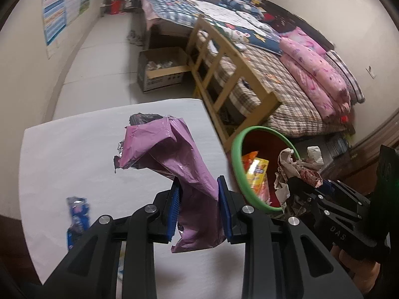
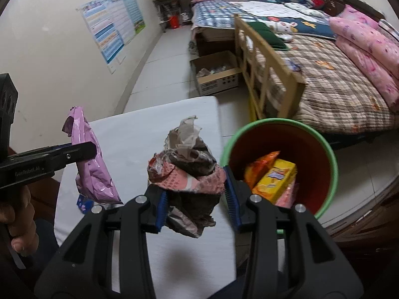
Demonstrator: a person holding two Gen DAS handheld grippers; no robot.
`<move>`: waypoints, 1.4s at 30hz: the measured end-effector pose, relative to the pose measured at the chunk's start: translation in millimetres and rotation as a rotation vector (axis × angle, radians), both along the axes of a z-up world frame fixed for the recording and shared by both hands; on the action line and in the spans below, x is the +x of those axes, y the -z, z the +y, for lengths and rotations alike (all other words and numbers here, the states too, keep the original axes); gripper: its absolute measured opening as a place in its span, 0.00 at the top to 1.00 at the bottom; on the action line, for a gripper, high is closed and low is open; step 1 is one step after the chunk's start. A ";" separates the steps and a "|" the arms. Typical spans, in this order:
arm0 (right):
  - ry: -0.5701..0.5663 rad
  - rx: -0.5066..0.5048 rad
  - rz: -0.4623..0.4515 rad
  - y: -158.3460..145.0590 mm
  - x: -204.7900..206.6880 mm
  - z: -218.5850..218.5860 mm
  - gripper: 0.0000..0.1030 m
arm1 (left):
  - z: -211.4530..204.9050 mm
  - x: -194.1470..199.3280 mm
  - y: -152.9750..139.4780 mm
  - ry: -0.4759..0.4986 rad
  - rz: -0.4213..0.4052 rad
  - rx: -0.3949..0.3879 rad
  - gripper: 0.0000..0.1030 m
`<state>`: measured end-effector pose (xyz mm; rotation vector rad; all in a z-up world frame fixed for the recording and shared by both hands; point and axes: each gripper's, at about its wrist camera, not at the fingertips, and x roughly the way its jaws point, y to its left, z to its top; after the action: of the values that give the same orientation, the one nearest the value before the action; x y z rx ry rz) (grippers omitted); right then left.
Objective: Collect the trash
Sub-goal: 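Carry the crumpled paper and pink wrapper over the green bin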
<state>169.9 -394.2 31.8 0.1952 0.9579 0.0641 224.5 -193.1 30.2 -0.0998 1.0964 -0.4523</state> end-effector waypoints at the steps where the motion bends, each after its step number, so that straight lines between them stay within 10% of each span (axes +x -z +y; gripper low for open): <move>1: 0.008 0.000 0.000 -0.3 -0.6 -5.6 0.63 | -8.5 1.6 0.4 0.012 0.001 0.002 0.75; 30: 0.215 0.014 0.087 57.2 7.9 -147.1 0.63 | -199.5 40.7 26.4 0.316 0.059 0.014 0.74; 42: 0.231 0.035 0.115 78.9 9.0 -159.0 0.62 | -217.5 43.0 49.8 0.348 0.095 0.056 0.71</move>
<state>178.9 -553.2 -47.1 0.3438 1.0430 -0.1443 267.5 -410.6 -19.6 0.1224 1.2244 -0.7335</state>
